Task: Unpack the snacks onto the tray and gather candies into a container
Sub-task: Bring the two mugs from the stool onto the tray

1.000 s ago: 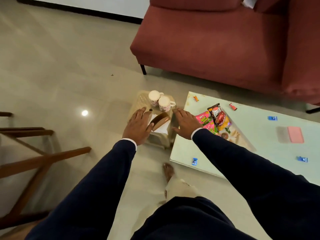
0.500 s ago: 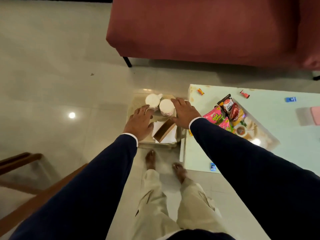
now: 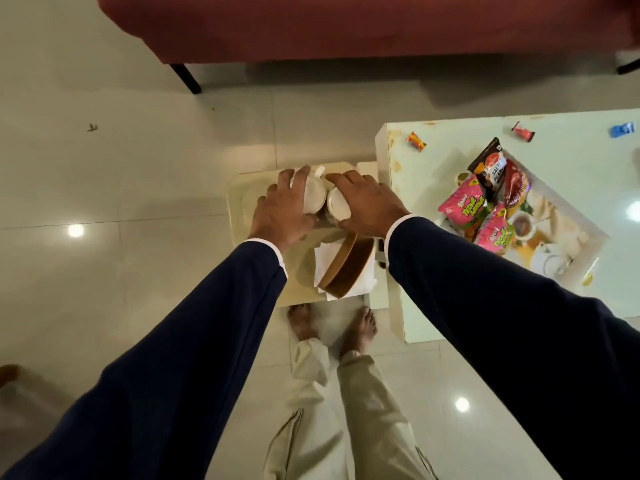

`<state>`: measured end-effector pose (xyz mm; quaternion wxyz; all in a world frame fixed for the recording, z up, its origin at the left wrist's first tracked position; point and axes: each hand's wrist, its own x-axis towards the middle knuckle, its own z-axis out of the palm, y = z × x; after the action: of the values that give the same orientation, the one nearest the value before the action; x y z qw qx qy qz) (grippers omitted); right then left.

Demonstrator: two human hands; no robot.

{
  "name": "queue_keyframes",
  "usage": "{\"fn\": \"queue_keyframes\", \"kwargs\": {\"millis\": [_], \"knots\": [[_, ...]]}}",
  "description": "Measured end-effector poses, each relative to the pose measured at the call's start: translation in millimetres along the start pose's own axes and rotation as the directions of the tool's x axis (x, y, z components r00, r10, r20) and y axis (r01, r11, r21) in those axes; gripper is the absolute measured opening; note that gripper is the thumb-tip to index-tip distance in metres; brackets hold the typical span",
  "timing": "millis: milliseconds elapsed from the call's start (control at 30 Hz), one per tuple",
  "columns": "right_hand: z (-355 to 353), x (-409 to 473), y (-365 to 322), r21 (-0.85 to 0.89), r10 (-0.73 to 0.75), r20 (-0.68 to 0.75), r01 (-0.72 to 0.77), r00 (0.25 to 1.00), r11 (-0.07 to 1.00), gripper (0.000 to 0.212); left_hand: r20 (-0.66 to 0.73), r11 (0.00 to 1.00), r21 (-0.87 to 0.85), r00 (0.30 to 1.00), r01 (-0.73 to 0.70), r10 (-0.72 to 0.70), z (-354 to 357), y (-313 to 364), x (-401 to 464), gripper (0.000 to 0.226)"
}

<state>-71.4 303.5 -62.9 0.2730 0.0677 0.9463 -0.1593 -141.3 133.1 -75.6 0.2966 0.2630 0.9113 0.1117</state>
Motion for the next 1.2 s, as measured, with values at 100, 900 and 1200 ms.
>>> {"fn": "queue_keyframes", "kwargs": {"millis": [100,900,1200], "knots": [[9,10,-1,-0.062,0.003,0.017,-0.002,1.0,0.998,0.096,-0.044,0.999,-0.048,0.999,-0.022,0.02,9,-6,6,0.093],[-22,-233,61,0.773,0.443,0.223,0.12,0.868,-0.623,0.054,0.077,-0.014,-0.997,0.983,0.076,-0.165,-39,18,-129,0.083],[-5,-380,111,0.672,0.395,0.22,0.155,0.892,-0.724,0.05,0.181,-0.096,-0.978,0.981,0.188,0.072,-16,160,-213,0.051]]}}
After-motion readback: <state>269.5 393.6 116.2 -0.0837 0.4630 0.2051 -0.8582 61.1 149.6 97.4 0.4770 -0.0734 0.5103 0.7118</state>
